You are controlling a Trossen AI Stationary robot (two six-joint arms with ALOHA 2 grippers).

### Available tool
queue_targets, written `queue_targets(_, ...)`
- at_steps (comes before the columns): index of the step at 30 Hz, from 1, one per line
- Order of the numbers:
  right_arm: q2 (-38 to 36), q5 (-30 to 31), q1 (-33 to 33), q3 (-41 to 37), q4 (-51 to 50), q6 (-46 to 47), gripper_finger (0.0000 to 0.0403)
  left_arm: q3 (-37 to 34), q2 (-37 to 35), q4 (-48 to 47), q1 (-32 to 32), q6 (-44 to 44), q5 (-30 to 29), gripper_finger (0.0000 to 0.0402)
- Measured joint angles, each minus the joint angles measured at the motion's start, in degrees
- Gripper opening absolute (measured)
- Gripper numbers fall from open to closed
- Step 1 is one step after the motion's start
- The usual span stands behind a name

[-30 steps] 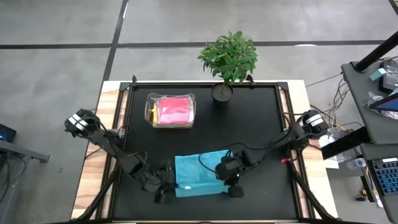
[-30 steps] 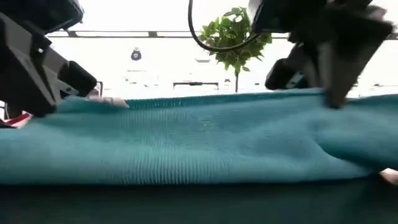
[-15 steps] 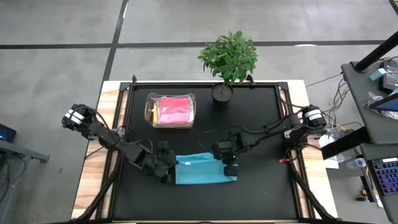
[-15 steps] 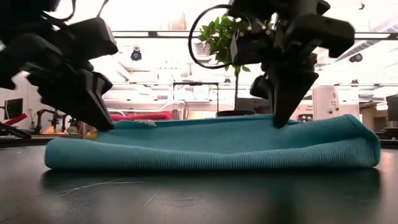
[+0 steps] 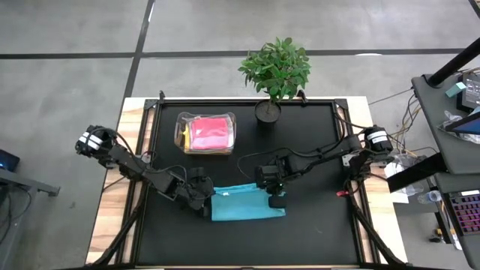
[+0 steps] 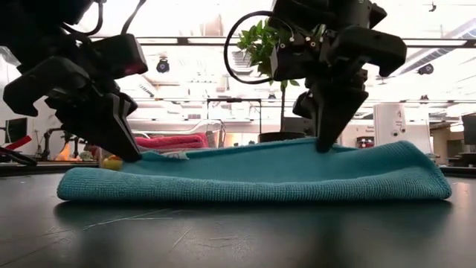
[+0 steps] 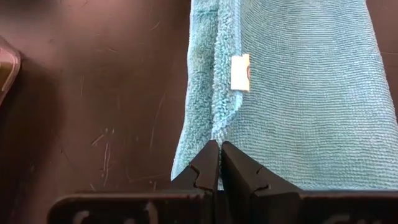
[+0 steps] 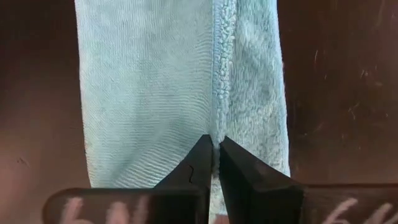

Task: Fold microfiber towels
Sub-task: Fold the blue towel

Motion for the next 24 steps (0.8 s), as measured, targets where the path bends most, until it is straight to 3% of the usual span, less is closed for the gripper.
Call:
queue_targets(6, 0.0, 1.7, -1.3, 0.0, 0.1, 0.4, 0.0056, 0.1, 0.0, -2.6, 0.1, -1.0, 0.0, 0.0018)
queue_targets(14, 0.0, 2.6, -2.5, 0.0, -2.7, 0.0, 0.0118, 0.1, 0.0, -3.7, 0.2, -0.8, -2.8, 0.0105)
queue_targets(19, -0.1, 2.6, -2.6, 0.0, -4.2, 1.4, 0.0135, 0.6, -0.2, -9.8, 0.7, -1.6, -5.5, 0.0148)
queue_targets(24, -0.1, 2.7, -1.8, -0.1, -4.2, 8.7, 0.0135, 1.4, -1.7, -13.3, 0.7, -3.5, -10.9, 0.0157)
